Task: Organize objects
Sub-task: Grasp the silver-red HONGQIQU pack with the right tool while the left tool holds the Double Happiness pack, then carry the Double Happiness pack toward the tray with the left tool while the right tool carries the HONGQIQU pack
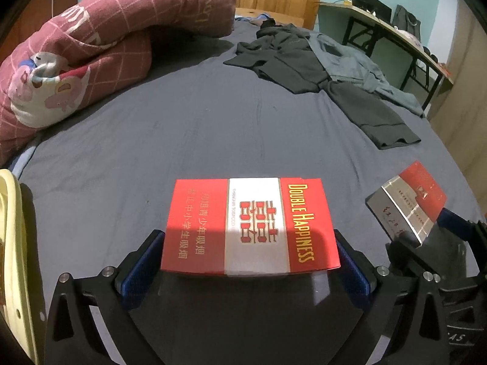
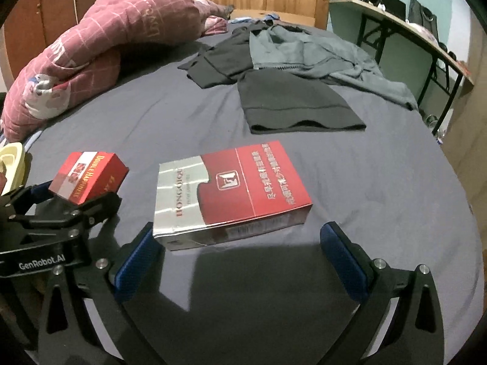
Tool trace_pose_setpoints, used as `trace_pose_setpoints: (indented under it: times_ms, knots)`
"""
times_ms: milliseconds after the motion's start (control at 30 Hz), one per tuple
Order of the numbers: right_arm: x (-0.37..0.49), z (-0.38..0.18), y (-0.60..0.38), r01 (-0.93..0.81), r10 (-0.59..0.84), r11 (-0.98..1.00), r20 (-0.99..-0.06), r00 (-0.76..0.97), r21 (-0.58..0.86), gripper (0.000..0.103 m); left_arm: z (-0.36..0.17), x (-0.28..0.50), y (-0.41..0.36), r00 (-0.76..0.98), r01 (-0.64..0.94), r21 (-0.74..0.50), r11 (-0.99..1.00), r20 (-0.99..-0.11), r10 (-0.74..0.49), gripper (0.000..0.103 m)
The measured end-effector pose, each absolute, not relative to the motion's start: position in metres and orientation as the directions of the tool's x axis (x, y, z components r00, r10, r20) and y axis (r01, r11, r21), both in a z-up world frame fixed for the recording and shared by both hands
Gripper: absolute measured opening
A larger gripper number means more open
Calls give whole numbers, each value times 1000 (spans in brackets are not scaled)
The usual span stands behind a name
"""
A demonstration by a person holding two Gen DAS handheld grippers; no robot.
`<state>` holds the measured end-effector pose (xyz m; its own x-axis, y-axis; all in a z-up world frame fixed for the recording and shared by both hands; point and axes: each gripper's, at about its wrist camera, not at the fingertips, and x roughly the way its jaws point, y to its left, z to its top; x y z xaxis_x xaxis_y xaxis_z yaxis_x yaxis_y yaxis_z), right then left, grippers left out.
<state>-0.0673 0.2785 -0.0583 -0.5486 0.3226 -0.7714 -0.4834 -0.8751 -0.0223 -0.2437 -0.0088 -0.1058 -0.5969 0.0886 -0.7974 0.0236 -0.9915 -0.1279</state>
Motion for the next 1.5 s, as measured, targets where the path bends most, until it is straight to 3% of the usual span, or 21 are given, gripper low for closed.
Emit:
trace_pose_setpoints:
  times_ms: [667, 767, 1167, 1500]
  knots:
    - [-81, -62, 273, -466, 341, -882, -784, -519, -75, 103, -101, -246, -18, -592, -8, -123, -992, -799, 104, 102]
    - [-84, -61, 268, -447, 346, -889, -776, -527, -93, 89, -101, -246, -18, -599, -18, -122, -992, -793, 108, 91]
    - [-83, -58, 265, -469, 396, -873, -760, -516, -136, 89, -98, -241, -18, -612, -21, -136, -991, -782, 120, 90]
    - [-27, -36, 245, -560, 381, -828, -757, -530, -24, 89, -79, -167, -33, -614, -42, -148, -988, -776, 143, 90]
